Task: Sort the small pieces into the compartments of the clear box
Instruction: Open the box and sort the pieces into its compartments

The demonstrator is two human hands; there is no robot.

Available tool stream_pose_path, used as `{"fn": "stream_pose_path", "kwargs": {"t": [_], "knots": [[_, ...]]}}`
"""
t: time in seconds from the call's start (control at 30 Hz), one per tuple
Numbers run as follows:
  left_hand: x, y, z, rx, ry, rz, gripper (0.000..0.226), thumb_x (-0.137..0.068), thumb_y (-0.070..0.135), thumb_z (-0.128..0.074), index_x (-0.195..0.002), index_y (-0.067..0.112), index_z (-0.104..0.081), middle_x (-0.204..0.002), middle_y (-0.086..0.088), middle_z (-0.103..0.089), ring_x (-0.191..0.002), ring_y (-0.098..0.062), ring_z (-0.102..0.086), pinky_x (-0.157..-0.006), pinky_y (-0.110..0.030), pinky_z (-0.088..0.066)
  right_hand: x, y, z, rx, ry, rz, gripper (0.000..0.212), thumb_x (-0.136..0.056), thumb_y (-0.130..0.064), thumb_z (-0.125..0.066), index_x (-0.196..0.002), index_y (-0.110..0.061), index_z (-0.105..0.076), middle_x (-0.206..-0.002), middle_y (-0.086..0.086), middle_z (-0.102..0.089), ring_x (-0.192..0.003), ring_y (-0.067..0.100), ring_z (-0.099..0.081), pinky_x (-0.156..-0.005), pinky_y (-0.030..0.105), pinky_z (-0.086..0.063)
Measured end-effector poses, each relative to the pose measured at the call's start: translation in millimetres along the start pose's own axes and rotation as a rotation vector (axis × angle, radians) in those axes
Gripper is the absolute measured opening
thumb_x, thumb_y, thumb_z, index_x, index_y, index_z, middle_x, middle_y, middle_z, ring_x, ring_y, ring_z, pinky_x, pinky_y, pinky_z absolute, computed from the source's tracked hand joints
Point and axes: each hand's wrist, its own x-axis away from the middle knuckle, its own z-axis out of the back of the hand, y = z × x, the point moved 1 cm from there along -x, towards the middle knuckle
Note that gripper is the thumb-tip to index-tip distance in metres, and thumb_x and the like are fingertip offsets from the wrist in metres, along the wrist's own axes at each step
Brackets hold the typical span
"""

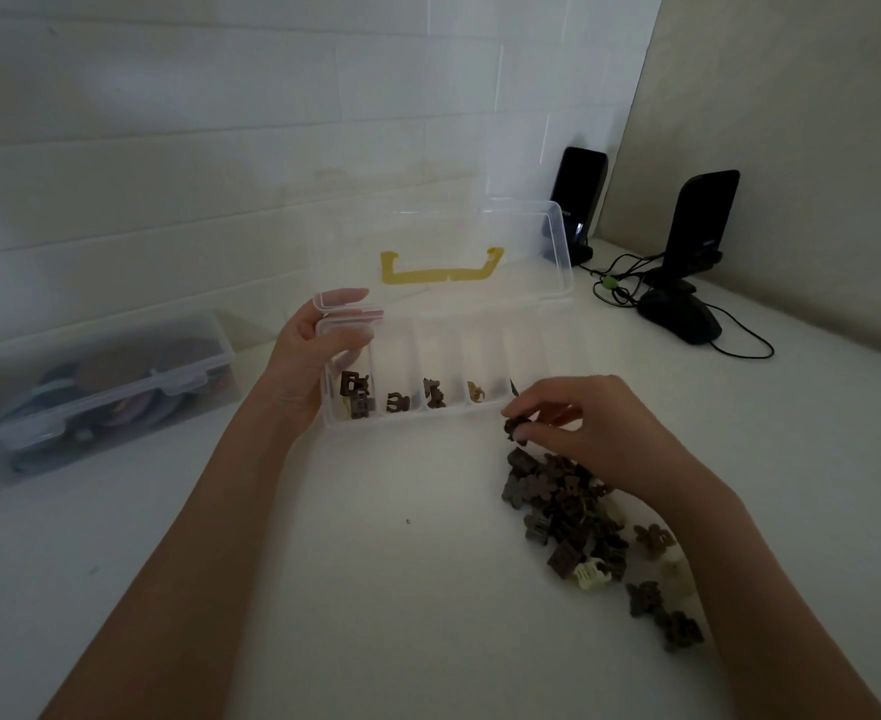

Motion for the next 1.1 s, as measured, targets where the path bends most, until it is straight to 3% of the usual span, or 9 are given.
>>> {"fn": "stream_pose_path", "kwargs": {"t": [0.27,0.67,1.1], "knots": [[-0.3,-0.2,1.4,-0.007,0.001,-0.004,0.038,-0.064,0.012,-0.070,-0.097,0.030,-0.067,-0.085,0.014,-0.070,-0.081,-0.003,-0.063,-0.078,-0.023,-0.046,0.2,-5.8,6.7,-0.186,0.305,0.082,0.041,-0.077,-0.010,-0.075,-0.107,-0.035,-0.064,-0.097,-0.013,-0.059,-0.085,0.006,-0.063,-0.072,0.013,-0.052],[1.0,1.2,0.1,-0.005,0.000,-0.008,0.039,-0.067,0.005,-0.073,-0.098,0.029,-0.067,-0.086,0.014,-0.071,-0.082,-0.001,-0.064,-0.079,-0.023,-0.047,-0.7,-9.7,4.6,-0.402,0.303,0.099,0.036,-0.076,-0.007,-0.076,-0.104,-0.026,-0.066,-0.093,-0.012,-0.065,-0.080,0.006,-0.065,-0.072,0.013,-0.051],[0.0,0.1,1.6,-0.009,-0.007,-0.006,0.038,-0.064,0.011,-0.071,-0.097,0.030,-0.068,-0.087,0.013,-0.072,-0.084,-0.002,-0.065,-0.078,-0.022,-0.048,-1.6,-8.2,4.6,-0.368,0.345,0.095,0.035,-0.074,-0.009,-0.077,-0.099,-0.030,-0.066,-0.094,-0.007,-0.066,-0.079,0.008,-0.065,-0.071,0.015,-0.052]]}}
